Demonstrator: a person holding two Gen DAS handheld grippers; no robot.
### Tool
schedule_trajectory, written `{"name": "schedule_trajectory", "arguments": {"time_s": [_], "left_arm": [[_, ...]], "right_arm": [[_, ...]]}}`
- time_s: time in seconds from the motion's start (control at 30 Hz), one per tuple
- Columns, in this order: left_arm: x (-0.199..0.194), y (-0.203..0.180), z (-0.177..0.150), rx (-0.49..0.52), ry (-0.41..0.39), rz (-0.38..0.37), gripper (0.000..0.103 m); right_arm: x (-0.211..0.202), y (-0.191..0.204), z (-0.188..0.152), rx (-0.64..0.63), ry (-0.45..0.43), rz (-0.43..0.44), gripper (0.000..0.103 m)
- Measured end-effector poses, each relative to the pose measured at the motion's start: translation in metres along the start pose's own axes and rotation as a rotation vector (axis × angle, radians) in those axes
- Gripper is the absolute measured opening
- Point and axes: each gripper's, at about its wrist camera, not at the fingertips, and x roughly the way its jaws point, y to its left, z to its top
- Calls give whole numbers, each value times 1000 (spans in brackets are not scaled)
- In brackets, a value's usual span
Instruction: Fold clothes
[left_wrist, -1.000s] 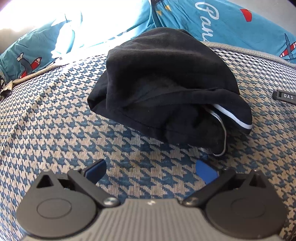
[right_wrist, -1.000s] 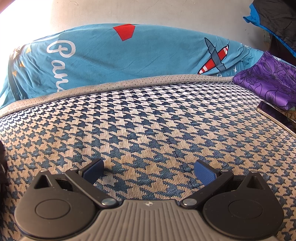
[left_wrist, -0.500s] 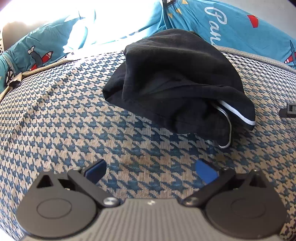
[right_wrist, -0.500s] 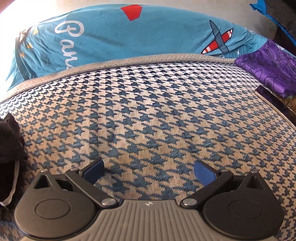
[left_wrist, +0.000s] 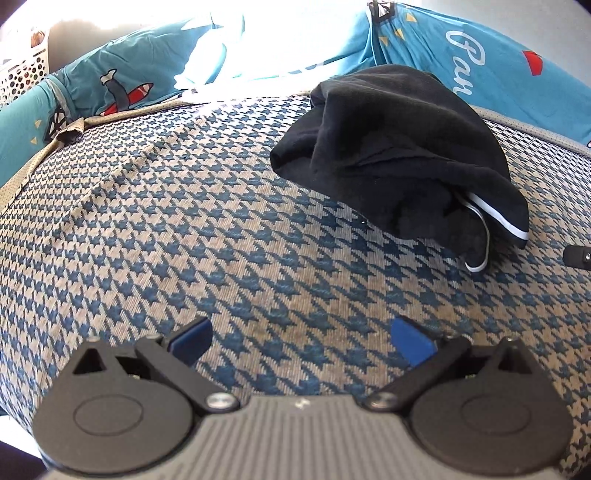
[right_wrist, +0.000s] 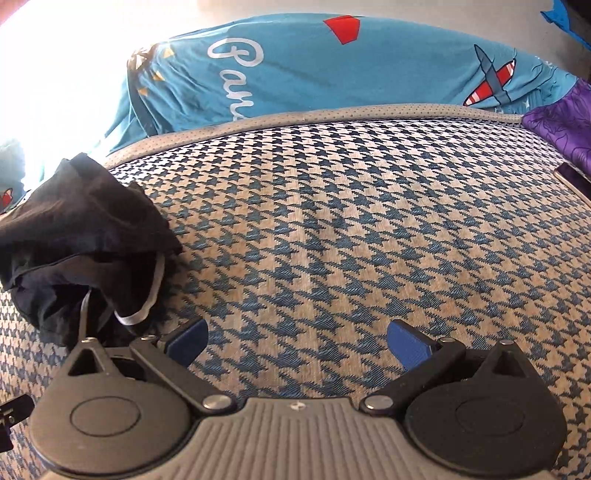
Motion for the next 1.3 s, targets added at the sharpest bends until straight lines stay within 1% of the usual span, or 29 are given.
{"name": "schedule_trajectory", "arguments": {"time_s": [0.13, 0.27, 0.47, 0.6, 0.67, 0.83, 1.3], "left_arm": [[-1, 0, -6, 4, 16, 17, 103], [-5, -2, -10, 8, 16, 20, 103], [-12, -4, -15, 5, 29, 38, 103], [-19, -5, -17, 0, 31, 45, 103], [-23, -7, -17, 1, 29, 50, 103], [-29, -10, -17, 2, 31, 60, 103], [-37, -12, -19, -3, 33, 71, 103]], "right_arm": [[-6, 12, -10, -10, 21, 20, 103], [-9, 21, -17, -34, 47, -6, 103], [-21, 36, -27, -77, 34, 13, 103], [-26, 46, -35, -85, 52, 33, 103], [-27, 49, -38, -82, 64, 39, 103], [-35, 51, -43, -88, 63, 65, 103], [-40, 62, -53, -134, 64, 80, 103]]}}
